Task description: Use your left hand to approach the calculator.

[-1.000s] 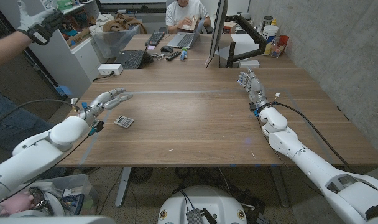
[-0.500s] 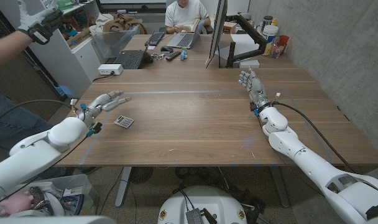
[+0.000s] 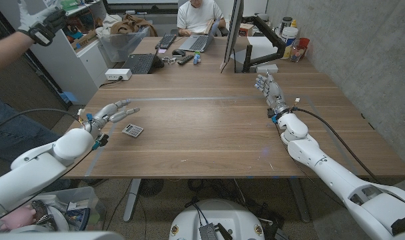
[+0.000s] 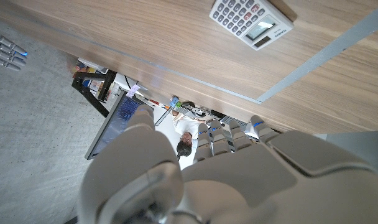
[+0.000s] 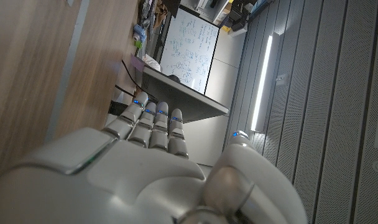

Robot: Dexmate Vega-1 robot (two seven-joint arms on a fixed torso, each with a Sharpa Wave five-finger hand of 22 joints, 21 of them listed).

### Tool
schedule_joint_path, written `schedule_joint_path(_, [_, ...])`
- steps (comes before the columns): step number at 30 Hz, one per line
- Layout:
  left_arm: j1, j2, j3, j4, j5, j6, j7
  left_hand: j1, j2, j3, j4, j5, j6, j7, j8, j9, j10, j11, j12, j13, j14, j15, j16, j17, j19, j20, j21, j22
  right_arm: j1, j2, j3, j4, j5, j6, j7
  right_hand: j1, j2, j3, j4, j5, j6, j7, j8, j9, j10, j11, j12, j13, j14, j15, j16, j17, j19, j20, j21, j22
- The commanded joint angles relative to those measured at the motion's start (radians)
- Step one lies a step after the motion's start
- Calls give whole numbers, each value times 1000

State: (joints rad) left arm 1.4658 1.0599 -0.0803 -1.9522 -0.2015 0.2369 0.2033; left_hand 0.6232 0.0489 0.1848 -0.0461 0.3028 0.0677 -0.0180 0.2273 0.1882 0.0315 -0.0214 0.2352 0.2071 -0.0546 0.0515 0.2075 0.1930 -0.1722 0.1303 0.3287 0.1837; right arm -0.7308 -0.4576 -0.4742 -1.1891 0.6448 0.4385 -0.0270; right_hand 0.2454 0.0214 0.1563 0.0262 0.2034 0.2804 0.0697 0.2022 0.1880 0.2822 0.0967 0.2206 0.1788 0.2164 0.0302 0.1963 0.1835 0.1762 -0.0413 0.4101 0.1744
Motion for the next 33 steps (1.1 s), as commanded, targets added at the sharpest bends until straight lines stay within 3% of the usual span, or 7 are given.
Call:
schedule_joint_path(1, [1,9,16,-20,41,61,21,14,0,1,-7,-2,-1,4,-5,6,-1,-10,-2,2,9,1,4,5,-24,6,-3,5,-2,-8,-2,-11,-2,0,-4,0,10,-2,-3,-2,6,-6,-3,3,5,2,-6,5,4,1,2,5,6,-7,-2,3])
schedule_joint_path(33, [-120,67,148,31,42,130,15,22,2,2,-12,-5,3,4,-7,6,2,-12,-2,3,17,-3,4,6,-21,5,-8,6,-4,-9,-2,-7,9,6,-7,0,13,-3,-5,-2,7,-6,-3,3,6,3,-7,5,5,2,1,5,9,-5,-13,4])
